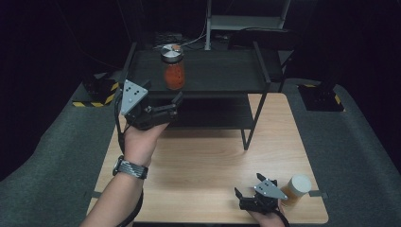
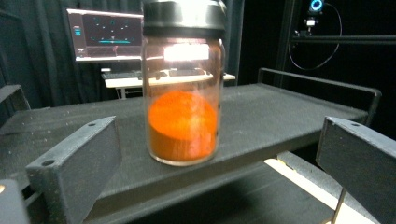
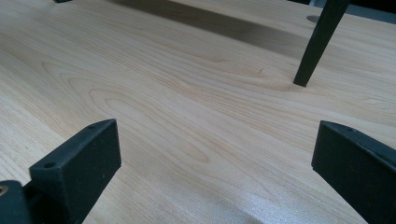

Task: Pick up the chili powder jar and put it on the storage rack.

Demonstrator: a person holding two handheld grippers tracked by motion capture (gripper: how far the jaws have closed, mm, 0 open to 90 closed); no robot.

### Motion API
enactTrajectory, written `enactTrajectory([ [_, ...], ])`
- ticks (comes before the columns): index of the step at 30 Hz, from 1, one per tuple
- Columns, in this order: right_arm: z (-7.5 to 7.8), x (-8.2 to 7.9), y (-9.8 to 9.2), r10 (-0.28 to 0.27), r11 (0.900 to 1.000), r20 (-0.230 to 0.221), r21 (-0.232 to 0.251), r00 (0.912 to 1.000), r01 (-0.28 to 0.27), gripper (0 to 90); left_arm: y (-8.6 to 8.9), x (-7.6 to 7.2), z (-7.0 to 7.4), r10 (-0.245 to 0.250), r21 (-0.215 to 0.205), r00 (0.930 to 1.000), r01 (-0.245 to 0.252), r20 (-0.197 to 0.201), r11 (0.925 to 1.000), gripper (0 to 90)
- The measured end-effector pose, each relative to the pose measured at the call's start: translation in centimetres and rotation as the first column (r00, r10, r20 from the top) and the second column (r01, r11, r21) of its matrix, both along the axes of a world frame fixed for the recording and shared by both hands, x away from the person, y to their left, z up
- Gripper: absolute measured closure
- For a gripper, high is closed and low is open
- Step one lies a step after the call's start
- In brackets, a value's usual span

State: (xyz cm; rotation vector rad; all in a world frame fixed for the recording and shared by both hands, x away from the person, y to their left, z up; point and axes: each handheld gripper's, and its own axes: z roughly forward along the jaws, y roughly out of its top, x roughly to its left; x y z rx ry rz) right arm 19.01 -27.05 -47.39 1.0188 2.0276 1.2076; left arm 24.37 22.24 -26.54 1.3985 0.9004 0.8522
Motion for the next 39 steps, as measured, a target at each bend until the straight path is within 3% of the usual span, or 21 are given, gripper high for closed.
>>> enactTrajectory([
  [4, 0.0, 0.0, 0.0, 0.001, 1.000, 0.000, 0.000, 1.0000, -0.001, 0.8, 0.4, -0.6, -1.0, -0.012, -0.008, 0.9999, 0.011, -0.008, 0.9999, 0.4],
  [13, 0.0, 0.0, 0.0, 0.000, 1.000, 0.000, -0.004, 1.0000, 0.000, 0.7, 1.1, -2.3, -4.2, -0.030, 0.019, 0.9992, 0.031, -0.025, 0.9993, 0.4],
  [23, 0.0, -0.1, 0.2, 0.000, 1.000, 0.003, -0.012, 1.0000, 0.000, 0.7, 1.9, -4.0, -8.2, -0.065, 0.020, 0.9952, 0.067, -0.073, 0.9976, 0.4],
  [39, 0.1, -0.1, 0.3, -0.007, 1.000, 0.004, -0.015, 1.0000, 0.007, 0.7, 3.5, -5.4, -14.1, -0.073, 0.013, 0.9868, 0.075, -0.145, 0.9971, 0.4],
])
